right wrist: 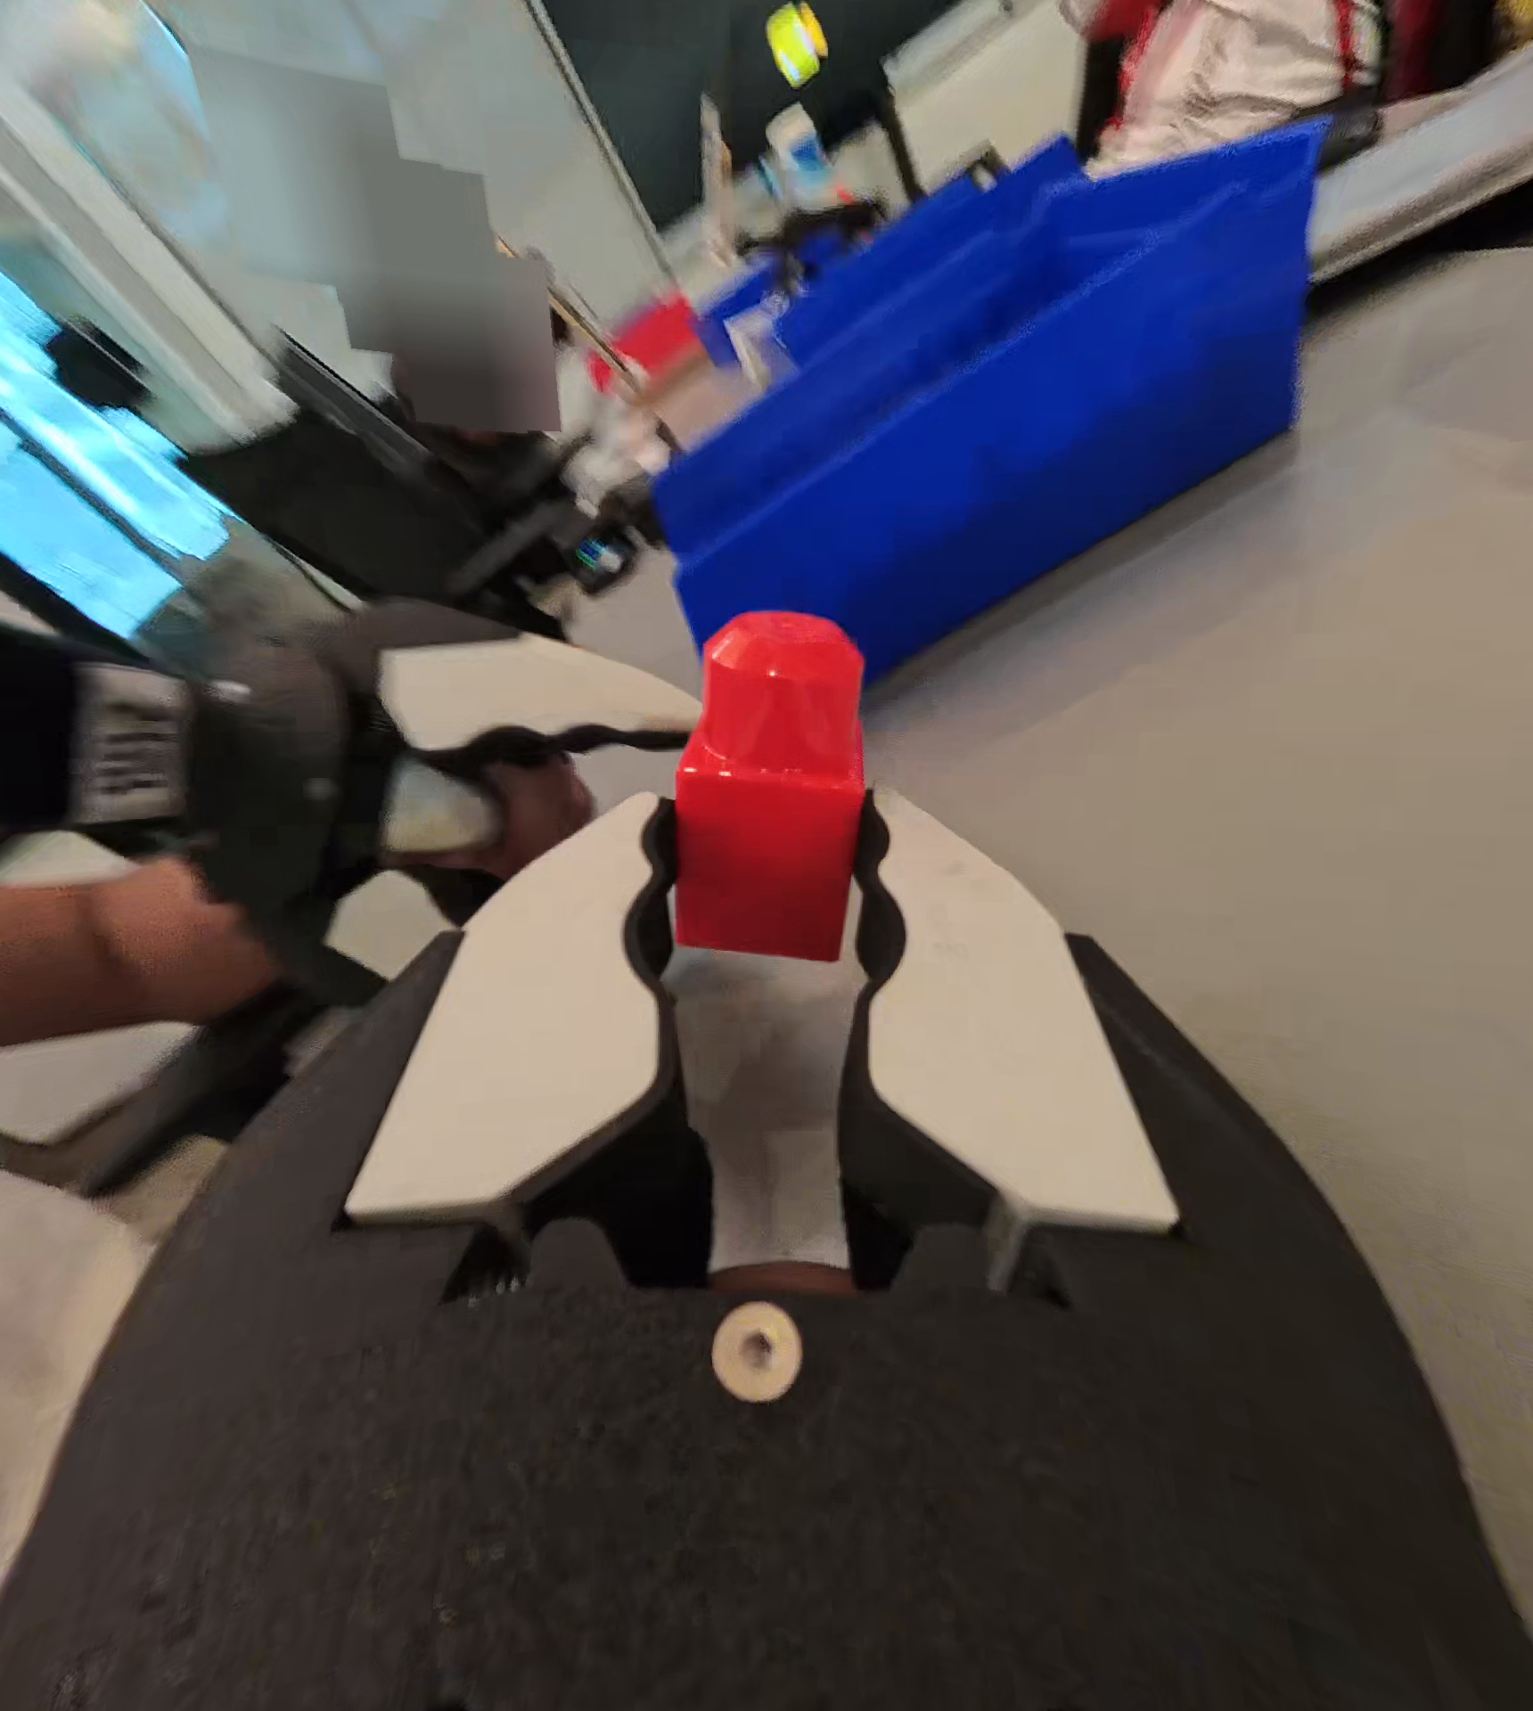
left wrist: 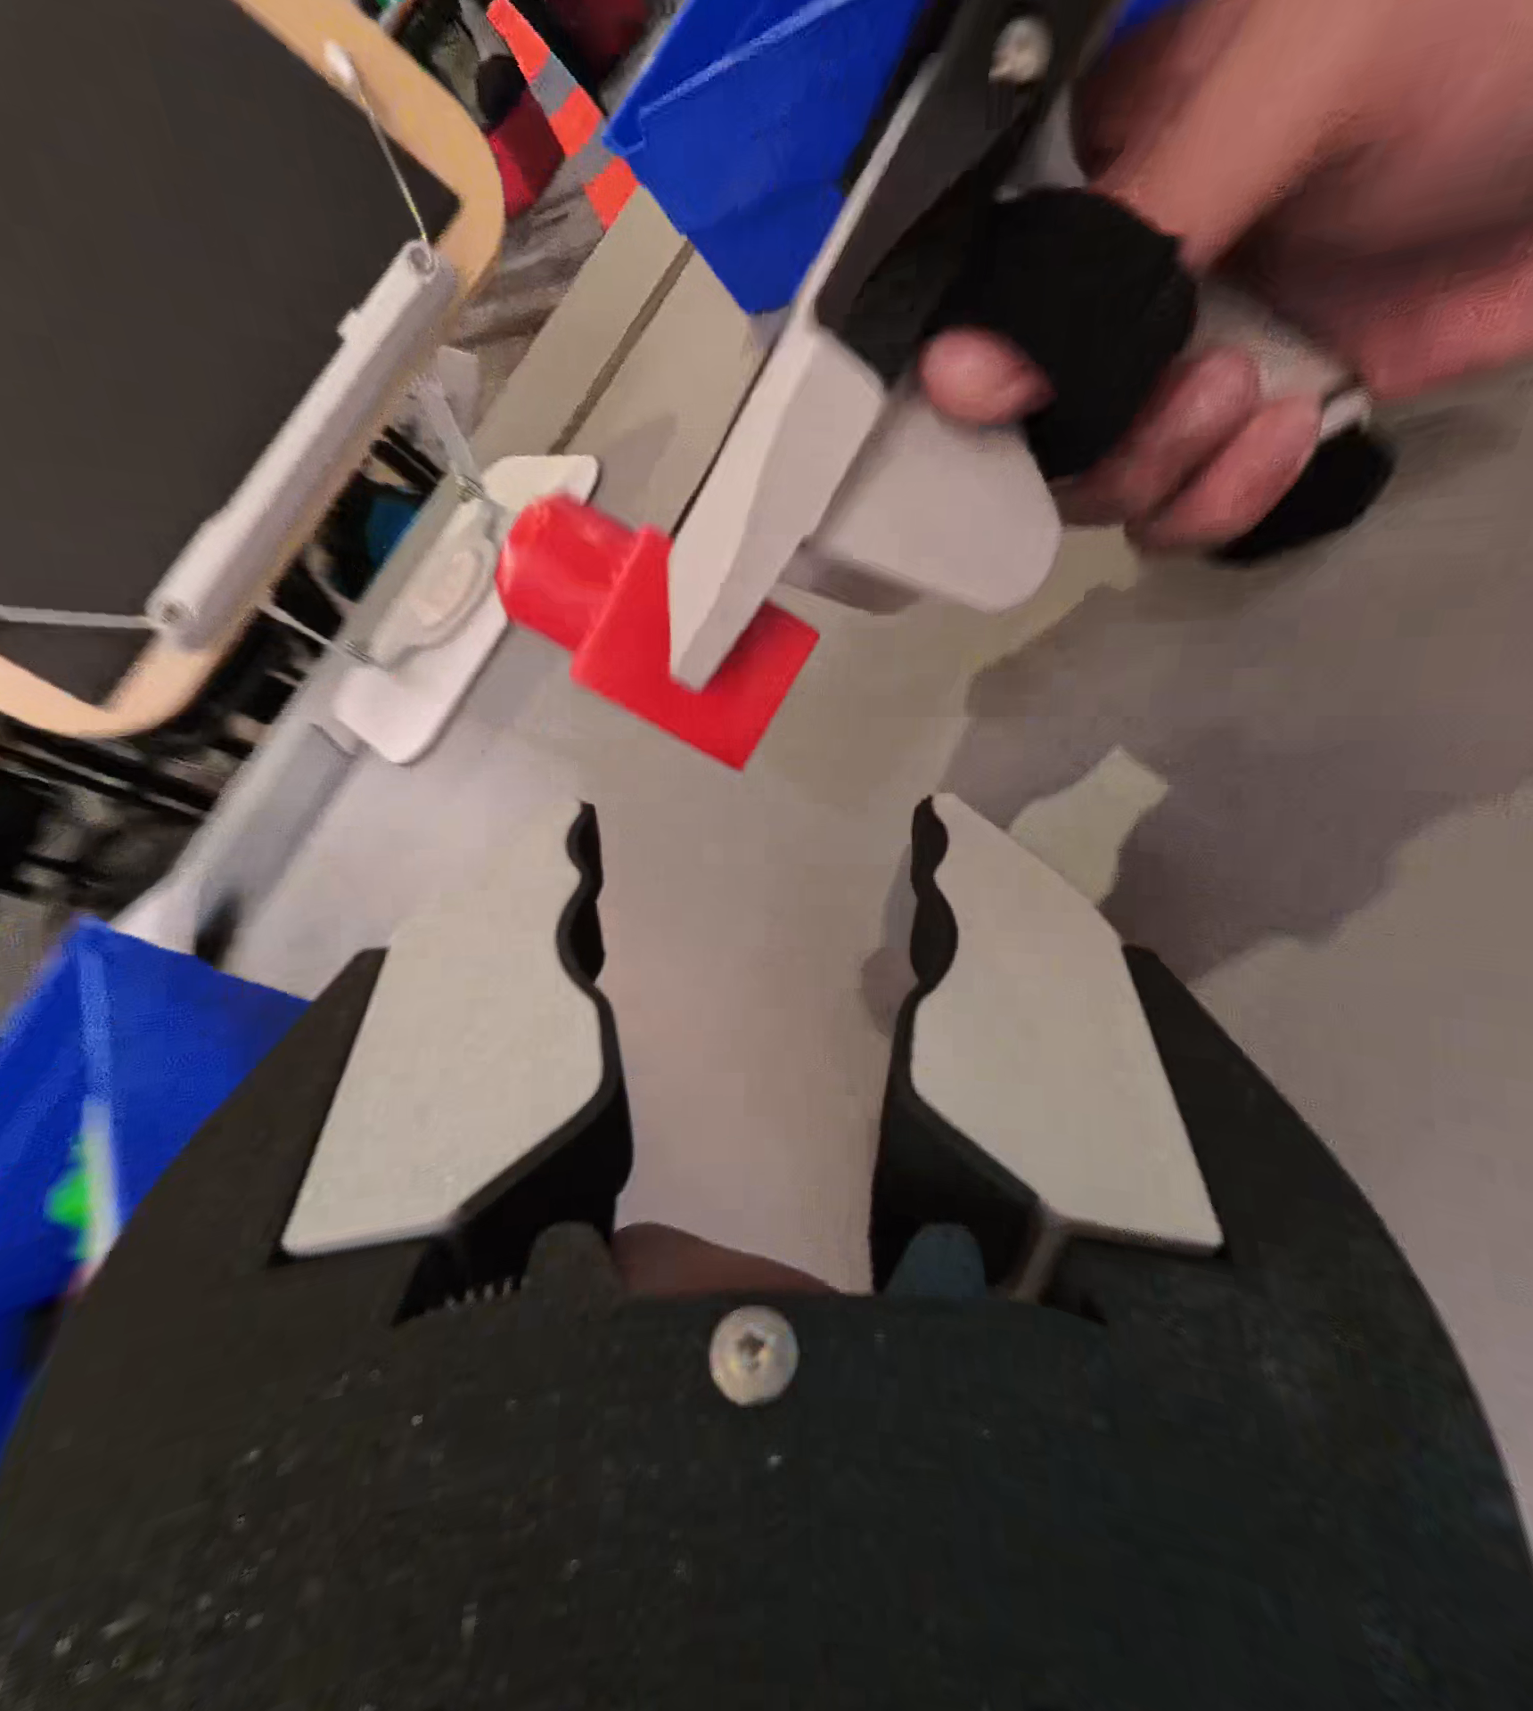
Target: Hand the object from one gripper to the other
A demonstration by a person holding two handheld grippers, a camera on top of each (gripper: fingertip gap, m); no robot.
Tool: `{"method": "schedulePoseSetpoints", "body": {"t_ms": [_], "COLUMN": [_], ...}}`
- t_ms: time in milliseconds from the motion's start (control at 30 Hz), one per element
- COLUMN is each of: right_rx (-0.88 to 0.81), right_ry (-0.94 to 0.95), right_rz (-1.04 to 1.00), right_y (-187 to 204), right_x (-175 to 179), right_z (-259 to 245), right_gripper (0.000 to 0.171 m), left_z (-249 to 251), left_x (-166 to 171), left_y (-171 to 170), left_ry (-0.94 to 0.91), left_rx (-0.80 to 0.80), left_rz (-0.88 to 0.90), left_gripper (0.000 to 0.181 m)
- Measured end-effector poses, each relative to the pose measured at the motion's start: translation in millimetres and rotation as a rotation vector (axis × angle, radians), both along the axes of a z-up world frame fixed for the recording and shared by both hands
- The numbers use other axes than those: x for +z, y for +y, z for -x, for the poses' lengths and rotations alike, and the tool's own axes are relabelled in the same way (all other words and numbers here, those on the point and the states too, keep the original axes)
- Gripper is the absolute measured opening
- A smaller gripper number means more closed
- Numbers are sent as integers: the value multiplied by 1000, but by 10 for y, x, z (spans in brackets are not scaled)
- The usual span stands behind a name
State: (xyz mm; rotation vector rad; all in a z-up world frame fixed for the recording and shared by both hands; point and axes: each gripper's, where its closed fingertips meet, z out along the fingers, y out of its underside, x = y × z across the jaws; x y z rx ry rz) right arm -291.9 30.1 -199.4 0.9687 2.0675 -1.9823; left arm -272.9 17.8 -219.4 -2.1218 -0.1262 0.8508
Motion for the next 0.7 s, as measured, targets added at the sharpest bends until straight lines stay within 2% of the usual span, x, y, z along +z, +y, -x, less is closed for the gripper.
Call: {"method": "schedulePoseSetpoints", "body": {"t_ms": [200,267,500,700], "right_rx": [131,167,197,217], "right_ry": [-102,-112,-34,-24], "right_rz": [495,602,579,587], "right_y": [46,37,-75,-127], "right_x": [460,544,535,533], "right_z": [-146,-201,-297,-343], "right_gripper": [36,36,36,36], "left_z": [-96,-147,-202,-200], "left_x": [396,496,668,631], "left_y": [124,159,147,165], "left_ry": [-517,-642,-804,-837], "left_rx": [-93,-149,-241,-246], "left_rz": [-554,-676,-848,-859], "left_gripper": [56,55,49,37]}}
